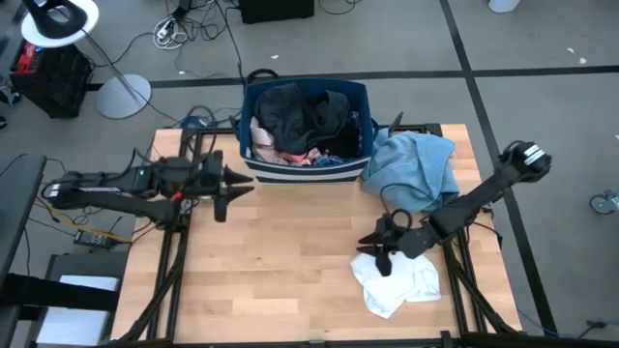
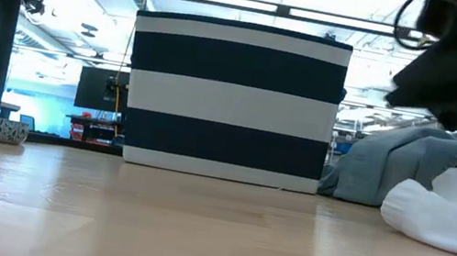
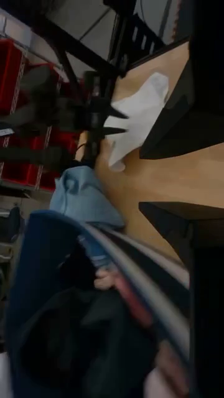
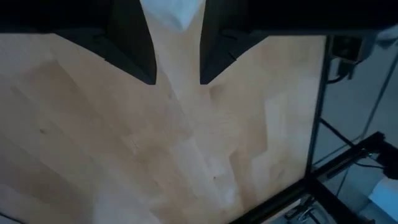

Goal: Sort clothes
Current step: Put the white short into the blue laundry organizer

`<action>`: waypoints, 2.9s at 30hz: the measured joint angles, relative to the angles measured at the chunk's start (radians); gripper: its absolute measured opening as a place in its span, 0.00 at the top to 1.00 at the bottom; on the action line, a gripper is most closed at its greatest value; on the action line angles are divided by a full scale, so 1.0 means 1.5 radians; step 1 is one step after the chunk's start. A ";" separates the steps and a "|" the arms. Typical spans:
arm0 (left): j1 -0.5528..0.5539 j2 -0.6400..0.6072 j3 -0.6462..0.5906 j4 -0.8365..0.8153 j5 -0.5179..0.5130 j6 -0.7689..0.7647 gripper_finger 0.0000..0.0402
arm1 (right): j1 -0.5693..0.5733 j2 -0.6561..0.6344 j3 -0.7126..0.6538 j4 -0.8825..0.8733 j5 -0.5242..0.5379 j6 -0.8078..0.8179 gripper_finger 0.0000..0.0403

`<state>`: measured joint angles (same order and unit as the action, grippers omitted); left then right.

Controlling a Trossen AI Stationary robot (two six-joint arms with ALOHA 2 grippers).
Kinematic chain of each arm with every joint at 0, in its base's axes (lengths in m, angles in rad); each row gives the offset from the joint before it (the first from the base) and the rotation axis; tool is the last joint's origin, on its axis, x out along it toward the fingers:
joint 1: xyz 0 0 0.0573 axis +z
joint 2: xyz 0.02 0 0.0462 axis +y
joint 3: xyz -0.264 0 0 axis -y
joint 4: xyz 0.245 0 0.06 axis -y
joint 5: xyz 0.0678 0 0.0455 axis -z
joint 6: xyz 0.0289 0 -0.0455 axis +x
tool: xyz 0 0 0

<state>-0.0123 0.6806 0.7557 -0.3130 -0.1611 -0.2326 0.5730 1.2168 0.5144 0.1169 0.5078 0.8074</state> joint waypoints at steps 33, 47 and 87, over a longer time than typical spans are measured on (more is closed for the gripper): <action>-0.061 -0.052 -0.370 0.404 -0.007 -0.097 0.68 | 0.115 0.055 0.000 -0.312 -0.079 0.383 0.80; -0.081 -0.052 -0.373 0.457 -0.007 -0.092 0.68 | -0.014 0.303 0.001 0.135 0.073 0.116 0.77; -0.086 -0.052 -0.373 0.453 -0.017 -0.085 0.68 | -0.046 0.362 0.009 0.284 -0.015 -0.112 0.58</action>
<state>-0.1413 0.6025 0.1963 0.3672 -0.1863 -0.3595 0.5039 1.7594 0.5273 0.5430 0.4859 0.6387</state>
